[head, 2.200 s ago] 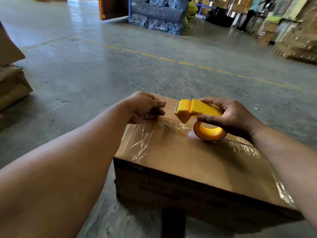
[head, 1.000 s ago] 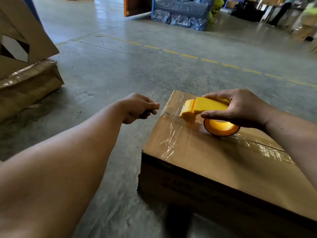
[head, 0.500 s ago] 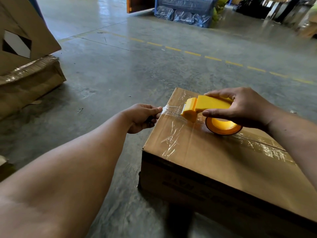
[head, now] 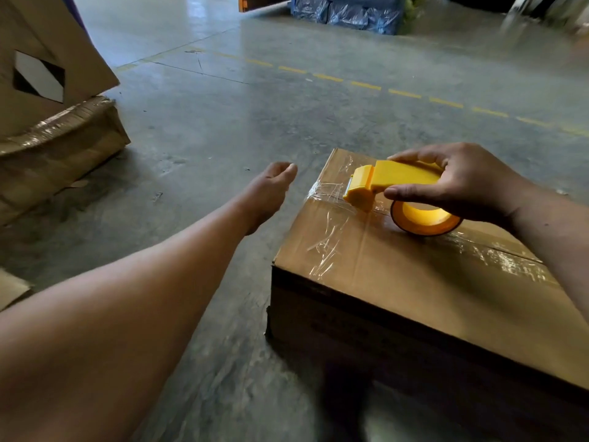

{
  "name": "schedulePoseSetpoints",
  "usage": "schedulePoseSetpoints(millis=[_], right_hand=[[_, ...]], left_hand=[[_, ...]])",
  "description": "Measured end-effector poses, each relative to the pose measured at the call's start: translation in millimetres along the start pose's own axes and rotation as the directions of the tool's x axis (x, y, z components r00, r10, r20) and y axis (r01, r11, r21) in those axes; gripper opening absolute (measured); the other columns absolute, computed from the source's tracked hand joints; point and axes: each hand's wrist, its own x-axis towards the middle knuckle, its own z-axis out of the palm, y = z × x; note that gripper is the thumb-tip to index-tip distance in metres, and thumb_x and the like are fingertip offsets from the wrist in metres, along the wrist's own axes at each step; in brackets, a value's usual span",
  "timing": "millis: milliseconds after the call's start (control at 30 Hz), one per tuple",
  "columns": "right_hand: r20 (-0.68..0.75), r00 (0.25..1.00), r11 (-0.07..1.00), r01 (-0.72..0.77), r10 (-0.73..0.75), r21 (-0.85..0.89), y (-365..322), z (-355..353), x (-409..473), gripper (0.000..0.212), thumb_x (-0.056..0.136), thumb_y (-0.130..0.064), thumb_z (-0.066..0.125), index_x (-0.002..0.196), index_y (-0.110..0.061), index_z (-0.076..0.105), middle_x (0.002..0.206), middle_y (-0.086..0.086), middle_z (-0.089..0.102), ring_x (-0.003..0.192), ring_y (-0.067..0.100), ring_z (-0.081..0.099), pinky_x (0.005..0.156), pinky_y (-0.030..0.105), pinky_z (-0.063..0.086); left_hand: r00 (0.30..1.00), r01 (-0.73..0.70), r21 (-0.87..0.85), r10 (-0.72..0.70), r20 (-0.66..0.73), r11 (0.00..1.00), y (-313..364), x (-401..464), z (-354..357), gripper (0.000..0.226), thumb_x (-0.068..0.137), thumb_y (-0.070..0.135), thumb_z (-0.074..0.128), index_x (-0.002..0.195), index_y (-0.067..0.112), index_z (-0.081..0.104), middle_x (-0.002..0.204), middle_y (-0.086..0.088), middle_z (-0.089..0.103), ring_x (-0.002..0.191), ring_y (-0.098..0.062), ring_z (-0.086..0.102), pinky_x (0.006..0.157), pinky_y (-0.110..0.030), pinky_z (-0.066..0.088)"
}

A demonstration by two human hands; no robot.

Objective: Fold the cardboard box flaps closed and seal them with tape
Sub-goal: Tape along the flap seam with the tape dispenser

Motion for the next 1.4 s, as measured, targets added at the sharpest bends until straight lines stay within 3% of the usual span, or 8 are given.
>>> schedulePoseSetpoints(millis=[100,200,367,533,867,1000,1300,1400], right_hand=[[0.007,1.000,1.000,-0.010,0.010,-0.016,-1.2,-2.1,-0.8,0.076,0.056,-0.070,0.066,0.124,-0.037,0.062,0.133,-0.010,0.059,0.117,0.010,0.051,0.090,0.026,0.036],[0.022,1.000,0.999,-0.016,0.016,-0.033,-0.3,-3.2,0.2,0.073,0.060,-0.068,0.069,0.125,-0.037,0.061,0.133,-0.011,0.059,0.112,0.006,0.049,0.088,0.025,0.035],[0.037,0.999,0.998,-0.020,0.022,-0.055,0.8,-4.8,-0.7,0.073,0.063,-0.068,0.068,0.128,-0.037,0.060,0.133,-0.011,0.059,0.112,0.007,0.051,0.087,0.025,0.036],[0.051,0.999,0.997,-0.006,0.010,-0.082,1.7,-4.7,-0.4,0.066,0.068,-0.065,0.069,0.128,-0.038,0.059,0.133,-0.010,0.059,0.114,0.011,0.052,0.084,0.024,0.033],[0.065,0.998,0.997,0.004,0.001,-0.071,18.4,-19.5,-20.5,0.079,0.060,-0.071,0.068,0.130,-0.035,0.059,0.135,-0.008,0.058,0.110,0.005,0.048,0.086,0.021,0.032],[0.035,0.998,0.996,-0.055,0.057,-0.070,47.6,-34.7,-44.8,0.077,0.057,-0.072,0.067,0.126,-0.039,0.062,0.133,-0.010,0.060,0.117,0.011,0.052,0.087,0.023,0.034],[-0.033,0.987,0.988,-0.157,0.157,-0.009,98.9,-58.1,-104.2,0.083,0.049,-0.084,0.068,0.122,-0.046,0.062,0.125,-0.015,0.063,0.107,0.007,0.053,0.086,0.026,0.037],[-0.068,0.987,0.990,-0.144,0.144,0.009,100.7,-53.0,-104.1,0.076,0.053,-0.073,0.069,0.123,-0.043,0.063,0.126,-0.014,0.063,0.110,0.007,0.054,0.087,0.025,0.037]], left_hand=[[0.976,0.054,0.010,-0.055,0.210,0.998,18.7,-7.6,20.6,0.054,0.105,0.046,0.034,0.155,0.029,0.025,0.162,-0.001,0.025,0.146,-0.023,0.028,0.111,-0.041,0.033],[0.960,0.135,0.063,-0.146,0.239,0.989,18.4,-10.9,36.5,0.062,0.099,0.062,0.030,0.156,0.039,0.021,0.163,0.001,0.022,0.147,-0.026,0.026,0.118,-0.047,0.027],[0.983,-0.072,0.370,0.004,0.182,0.926,26.9,-9.3,37.5,0.061,0.104,0.051,0.029,0.158,0.029,0.014,0.165,0.001,0.013,0.151,-0.023,0.014,0.122,-0.039,0.015],[0.924,-0.382,0.640,0.248,0.292,0.667,34.3,-14.2,53.1,0.048,0.108,0.019,0.027,0.155,0.009,0.025,0.165,-0.009,0.014,0.152,-0.021,0.006,0.117,-0.025,0.002],[0.923,-0.385,0.740,0.206,0.326,0.552,35.6,-18.9,71.5,0.050,0.109,0.020,0.023,0.155,0.003,0.017,0.165,-0.011,0.009,0.152,-0.022,0.001,0.113,-0.017,-0.007],[0.930,-0.365,0.774,0.175,0.322,0.518,29.4,-6.7,73.4,0.056,0.107,0.035,0.020,0.158,0.015,0.013,0.166,-0.004,0.003,0.152,-0.016,-0.005,0.123,-0.036,0.000],[0.930,-0.365,0.825,0.139,0.339,0.431,26.7,-2.2,74.3,0.058,0.106,0.038,0.018,0.159,0.017,0.010,0.166,-0.002,-0.001,0.152,-0.016,-0.008,0.124,-0.040,0.003],[0.937,-0.347,0.862,0.108,0.331,0.369,30.4,-4.5,76.4,0.061,0.105,0.043,0.016,0.159,0.019,0.004,0.166,-0.001,-0.006,0.152,-0.016,-0.009,0.123,-0.048,0.004]])
